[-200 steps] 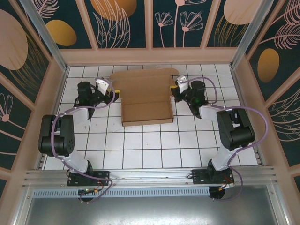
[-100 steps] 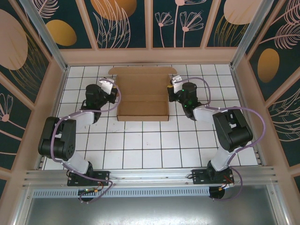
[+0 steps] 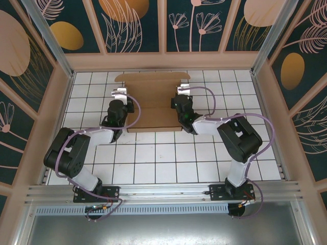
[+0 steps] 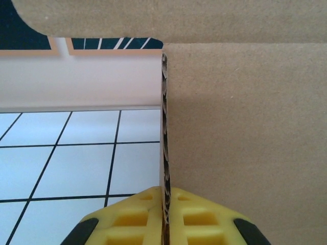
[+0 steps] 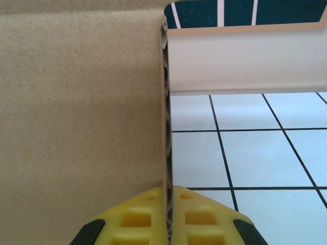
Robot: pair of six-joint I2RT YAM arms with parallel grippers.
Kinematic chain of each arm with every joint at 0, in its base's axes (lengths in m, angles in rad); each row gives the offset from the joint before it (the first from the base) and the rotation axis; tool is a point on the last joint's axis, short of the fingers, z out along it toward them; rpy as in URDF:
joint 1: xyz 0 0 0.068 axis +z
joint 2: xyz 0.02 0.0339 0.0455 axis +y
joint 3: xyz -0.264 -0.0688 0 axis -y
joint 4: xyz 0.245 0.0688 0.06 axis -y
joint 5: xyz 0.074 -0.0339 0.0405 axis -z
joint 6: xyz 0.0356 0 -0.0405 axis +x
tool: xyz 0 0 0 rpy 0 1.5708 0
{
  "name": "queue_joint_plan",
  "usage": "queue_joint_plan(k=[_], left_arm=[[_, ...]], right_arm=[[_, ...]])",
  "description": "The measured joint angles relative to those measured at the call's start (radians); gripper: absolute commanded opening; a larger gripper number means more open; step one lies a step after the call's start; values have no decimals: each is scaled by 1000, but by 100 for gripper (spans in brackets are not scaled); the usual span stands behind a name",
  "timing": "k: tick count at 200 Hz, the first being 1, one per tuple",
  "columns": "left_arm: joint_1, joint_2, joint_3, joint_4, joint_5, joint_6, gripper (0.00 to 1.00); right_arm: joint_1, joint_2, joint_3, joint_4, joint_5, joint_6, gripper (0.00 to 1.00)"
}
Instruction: Fold the paper box
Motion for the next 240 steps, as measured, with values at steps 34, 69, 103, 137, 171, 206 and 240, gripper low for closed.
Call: queue_joint_plan(k=[34, 69, 103, 137, 171, 206, 240], left_arm=[[-6, -11, -99, 125, 32, -24, 10], [-10, -20, -232, 323, 74, -63, 10], [-10, -18, -311, 450, 100, -89, 9], [-12, -8, -370, 544, 105, -106, 8], [-17, -6, -414, 603, 106, -121, 11], [-27, 8, -441, 655, 106, -172, 12], [-27, 10, -463, 693, 99, -224, 12]], right_arm=[[3, -7, -102, 161, -16, -22, 0], [5, -23, -276, 428, -97, -46, 0], [11, -23, -384, 601, -156, -51, 0], [31, -23, -430, 670, -161, -57, 0], [52, -22, -471, 726, -160, -61, 0], [76, -22, -487, 750, -141, -60, 0], [115, -16, -486, 758, -79, -56, 0]])
